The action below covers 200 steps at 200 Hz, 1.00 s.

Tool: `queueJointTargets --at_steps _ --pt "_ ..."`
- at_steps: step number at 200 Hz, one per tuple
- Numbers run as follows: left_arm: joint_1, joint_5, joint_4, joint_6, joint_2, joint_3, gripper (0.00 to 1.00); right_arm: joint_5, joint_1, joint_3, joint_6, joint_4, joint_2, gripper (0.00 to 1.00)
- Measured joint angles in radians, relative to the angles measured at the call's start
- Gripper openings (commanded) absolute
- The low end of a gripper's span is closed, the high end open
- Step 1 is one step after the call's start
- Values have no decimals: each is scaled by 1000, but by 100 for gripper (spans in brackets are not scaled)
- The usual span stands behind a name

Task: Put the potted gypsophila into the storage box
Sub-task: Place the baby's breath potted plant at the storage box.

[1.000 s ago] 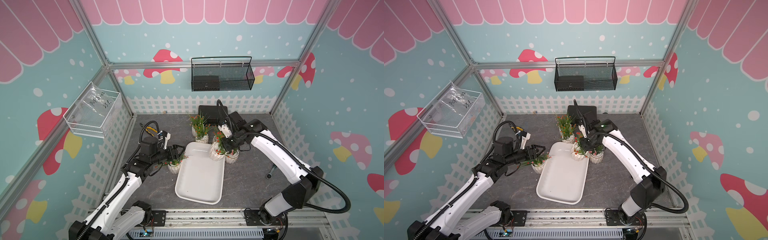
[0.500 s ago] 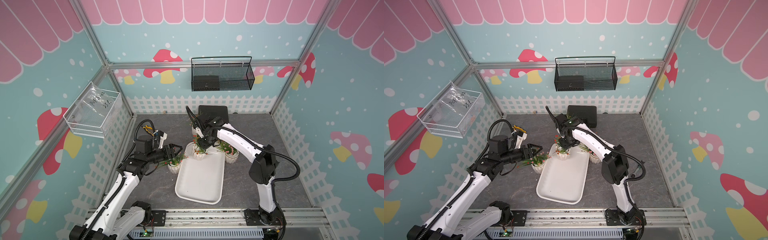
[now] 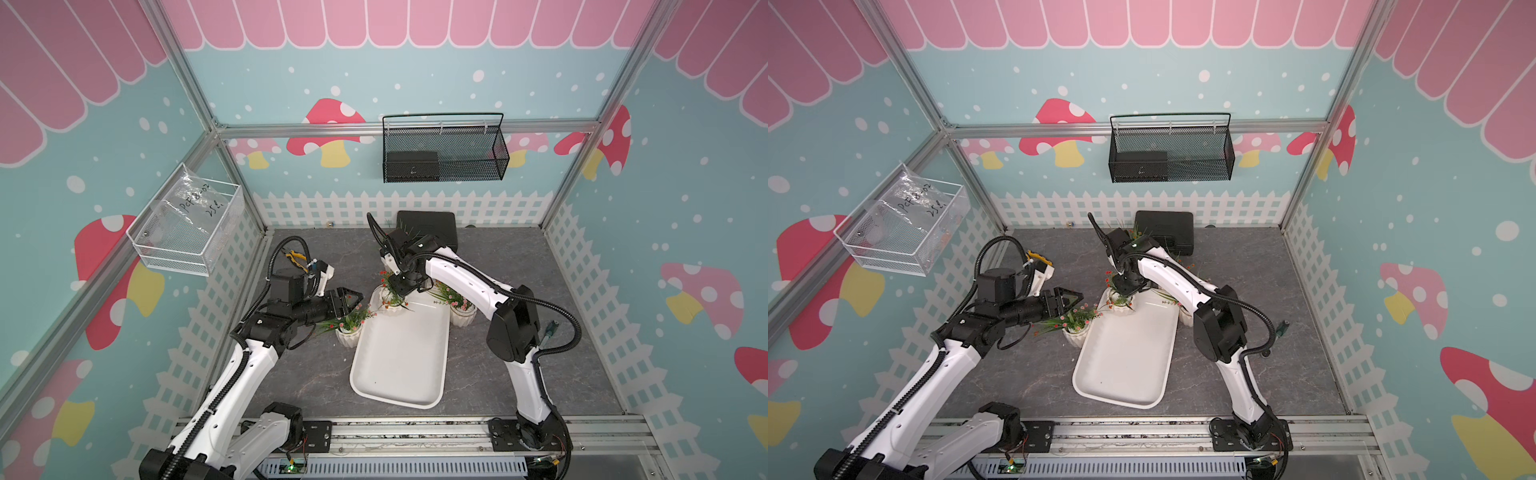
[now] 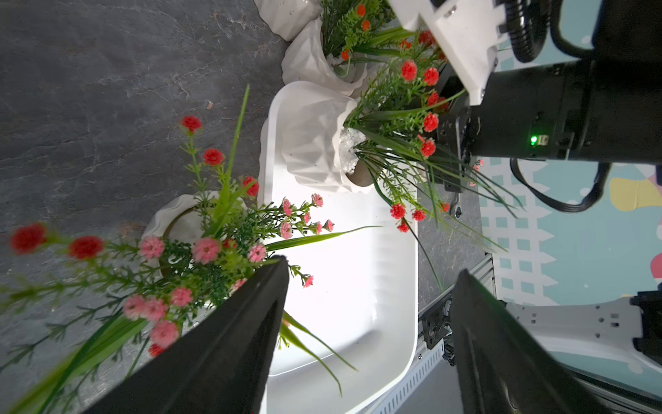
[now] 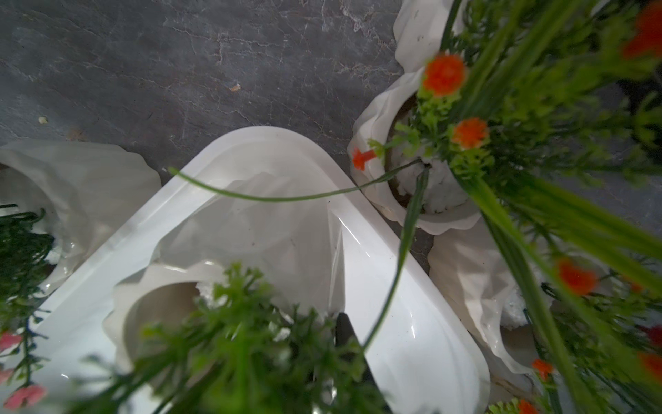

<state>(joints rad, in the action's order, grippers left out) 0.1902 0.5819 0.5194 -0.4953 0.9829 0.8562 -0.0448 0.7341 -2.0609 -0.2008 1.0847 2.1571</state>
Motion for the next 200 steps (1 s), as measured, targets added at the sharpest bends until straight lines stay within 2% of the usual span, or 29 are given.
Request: queueJointTargets --at_steps 63,102,155,173,200 --pt "-5 -2 13 13 0 0 74 24 0 -2 10 -25 64 14" --pt "-8 -2 15 14 0 0 75 39 -1 -2 13 -39 64 26" --pt "-16 -20 27 21 -3 0 77 38 0 -2 13 -45 58 35" --pt "-19 -56 42 28 -9 3 78 35 -1 31 10 -70 18 39" --pt "-20 -139 94 40 -29 36 78 49 -20 177 -2 -134 -169 44"
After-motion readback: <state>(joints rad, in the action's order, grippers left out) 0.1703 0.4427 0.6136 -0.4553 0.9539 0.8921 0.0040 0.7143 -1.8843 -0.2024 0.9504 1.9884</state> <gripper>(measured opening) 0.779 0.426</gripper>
